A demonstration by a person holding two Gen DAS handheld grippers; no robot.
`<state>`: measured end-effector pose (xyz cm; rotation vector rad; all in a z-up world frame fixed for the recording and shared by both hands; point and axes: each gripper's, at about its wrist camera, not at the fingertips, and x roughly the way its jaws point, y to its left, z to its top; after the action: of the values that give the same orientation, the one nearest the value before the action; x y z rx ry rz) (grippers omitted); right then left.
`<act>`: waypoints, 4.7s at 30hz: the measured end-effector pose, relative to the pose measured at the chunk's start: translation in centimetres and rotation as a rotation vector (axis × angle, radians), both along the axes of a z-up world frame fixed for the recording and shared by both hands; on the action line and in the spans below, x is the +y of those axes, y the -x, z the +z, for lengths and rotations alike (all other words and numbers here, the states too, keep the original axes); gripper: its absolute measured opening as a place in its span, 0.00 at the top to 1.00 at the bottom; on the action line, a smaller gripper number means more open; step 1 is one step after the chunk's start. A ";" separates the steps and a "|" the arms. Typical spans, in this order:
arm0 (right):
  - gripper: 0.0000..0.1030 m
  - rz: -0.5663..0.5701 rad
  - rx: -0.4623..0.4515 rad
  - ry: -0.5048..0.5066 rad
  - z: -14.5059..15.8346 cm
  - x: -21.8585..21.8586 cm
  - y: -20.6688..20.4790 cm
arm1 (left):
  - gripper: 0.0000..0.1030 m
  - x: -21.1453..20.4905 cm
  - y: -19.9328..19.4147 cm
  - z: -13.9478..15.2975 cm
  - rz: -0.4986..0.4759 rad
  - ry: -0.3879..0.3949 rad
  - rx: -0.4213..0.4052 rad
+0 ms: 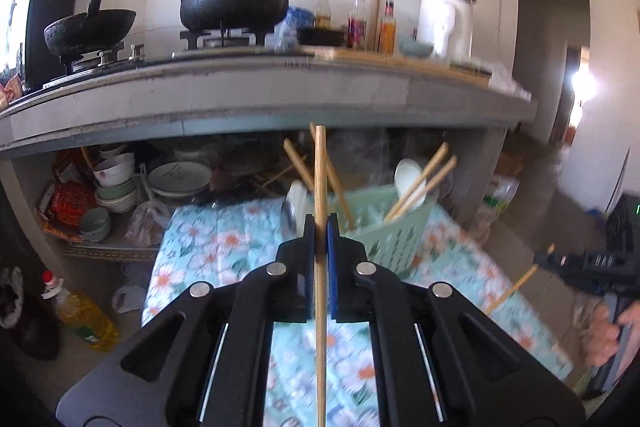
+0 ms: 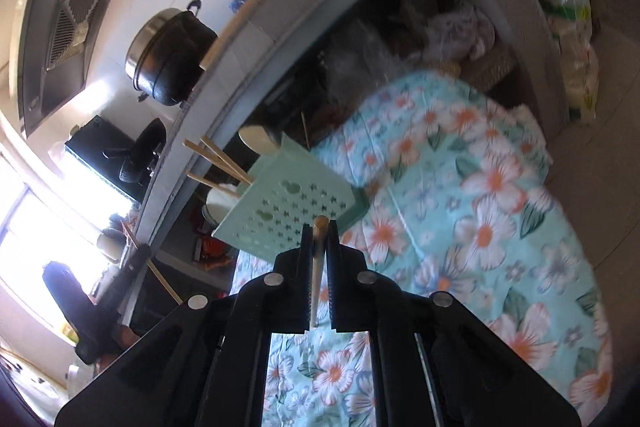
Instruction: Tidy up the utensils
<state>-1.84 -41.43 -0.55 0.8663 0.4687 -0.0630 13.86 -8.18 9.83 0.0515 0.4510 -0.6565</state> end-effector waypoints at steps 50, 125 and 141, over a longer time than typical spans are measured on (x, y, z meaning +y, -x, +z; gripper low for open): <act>0.94 0.052 -0.233 0.216 10.4 2.0 0.4 | 0.14 -1.4 -0.9 -3.7 0.154 0.064 0.029; 0.06 0.014 0.265 0.788 1.7 10.9 -6.7 | 0.08 -2.2 2.0 -6.4 0.571 -0.282 0.092; 0.06 -0.018 0.320 0.796 1.8 10.1 -7.3 | 0.08 0.3 0.8 -7.4 0.670 -0.333 0.128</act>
<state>5.42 -31.30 1.21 0.0728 0.6684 -0.3827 13.01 -7.92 2.47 0.1657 0.6564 0.0783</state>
